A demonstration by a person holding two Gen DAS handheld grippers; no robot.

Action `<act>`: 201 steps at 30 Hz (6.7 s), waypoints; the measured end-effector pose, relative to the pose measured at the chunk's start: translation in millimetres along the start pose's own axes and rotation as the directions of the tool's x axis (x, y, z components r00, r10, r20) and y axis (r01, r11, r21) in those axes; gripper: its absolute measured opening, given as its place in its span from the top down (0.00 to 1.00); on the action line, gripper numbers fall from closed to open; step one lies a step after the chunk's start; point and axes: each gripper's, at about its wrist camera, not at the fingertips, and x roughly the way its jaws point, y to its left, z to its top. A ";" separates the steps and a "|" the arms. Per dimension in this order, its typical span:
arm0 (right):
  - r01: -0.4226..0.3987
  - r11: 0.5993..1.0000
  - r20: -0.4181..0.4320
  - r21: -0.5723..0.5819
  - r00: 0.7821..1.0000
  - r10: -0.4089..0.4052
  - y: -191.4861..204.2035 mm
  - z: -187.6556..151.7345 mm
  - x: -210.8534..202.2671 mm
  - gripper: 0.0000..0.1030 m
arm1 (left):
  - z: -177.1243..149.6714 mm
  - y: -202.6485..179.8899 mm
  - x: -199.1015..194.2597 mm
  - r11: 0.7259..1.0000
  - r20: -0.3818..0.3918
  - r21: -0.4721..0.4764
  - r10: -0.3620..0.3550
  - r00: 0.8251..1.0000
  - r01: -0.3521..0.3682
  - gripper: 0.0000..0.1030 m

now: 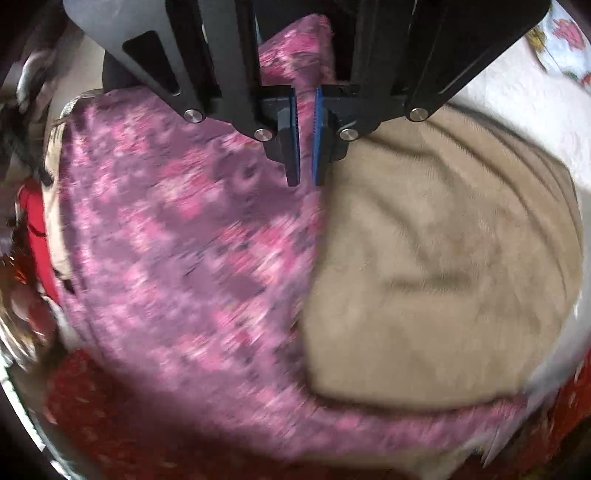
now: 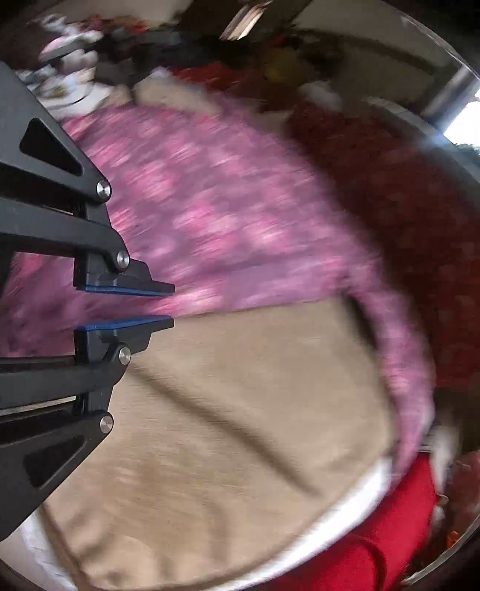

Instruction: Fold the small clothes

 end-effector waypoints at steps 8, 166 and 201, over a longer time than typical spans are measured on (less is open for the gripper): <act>0.071 0.997 0.050 0.025 0.996 -0.072 16.4 88.4 67.8 0.57 | 85.0 -85.1 42.7 0.995 0.033 0.101 0.001 0.999 -0.004 0.75; -0.230 0.918 -0.040 -0.323 0.972 0.230 293.7 97.2 320.3 0.66 | 265.0 297.8 79.5 0.585 0.261 -0.777 -0.038 0.965 0.233 0.89; 0.210 0.938 0.193 -0.275 0.968 -0.160 145.7 126.9 236.7 0.30 | 292.5 -84.6 85.8 0.930 0.140 -0.248 -0.244 0.960 0.273 0.97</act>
